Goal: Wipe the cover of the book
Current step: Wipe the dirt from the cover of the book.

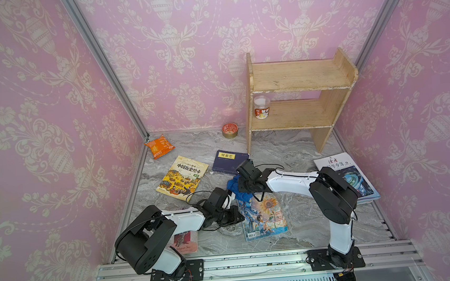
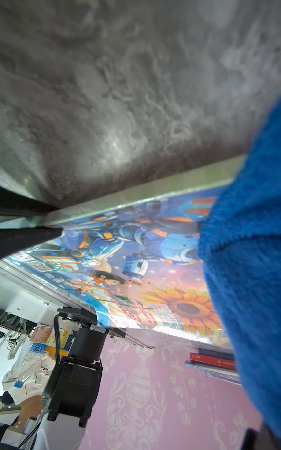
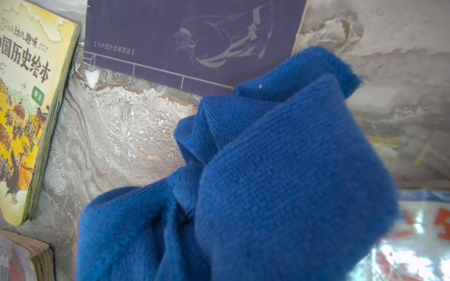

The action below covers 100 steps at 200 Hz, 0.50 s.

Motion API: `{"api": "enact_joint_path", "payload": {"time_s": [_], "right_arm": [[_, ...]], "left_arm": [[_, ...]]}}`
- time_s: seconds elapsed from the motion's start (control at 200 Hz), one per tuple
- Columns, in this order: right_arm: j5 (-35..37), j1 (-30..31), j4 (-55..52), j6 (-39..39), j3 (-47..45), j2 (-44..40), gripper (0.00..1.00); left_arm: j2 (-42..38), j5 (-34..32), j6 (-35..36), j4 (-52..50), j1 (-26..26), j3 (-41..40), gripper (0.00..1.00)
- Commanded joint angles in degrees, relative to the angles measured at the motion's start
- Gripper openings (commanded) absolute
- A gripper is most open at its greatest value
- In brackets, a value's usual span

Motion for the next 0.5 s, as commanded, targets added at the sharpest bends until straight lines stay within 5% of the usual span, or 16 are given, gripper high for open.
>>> {"api": "enact_joint_path", "payload": {"time_s": [0.0,0.23,0.495], "right_arm": [[-1.52,-2.28,-8.28,1.39,-10.73,2.14,0.00],[1.79,-10.39,-8.80,1.71,-24.71,-8.39,0.00],[-0.37,0.29,-7.64,5.41,-11.25,1.97,0.00]], "left_arm": [[-0.82,-0.41,1.44,-0.53,-0.65,-1.15,0.00],[-0.47,-1.39,-0.15,2.51,-0.71,-2.28,0.00],[2.08,-0.55,-1.68,5.76,-0.68,-2.24,0.00]]}}
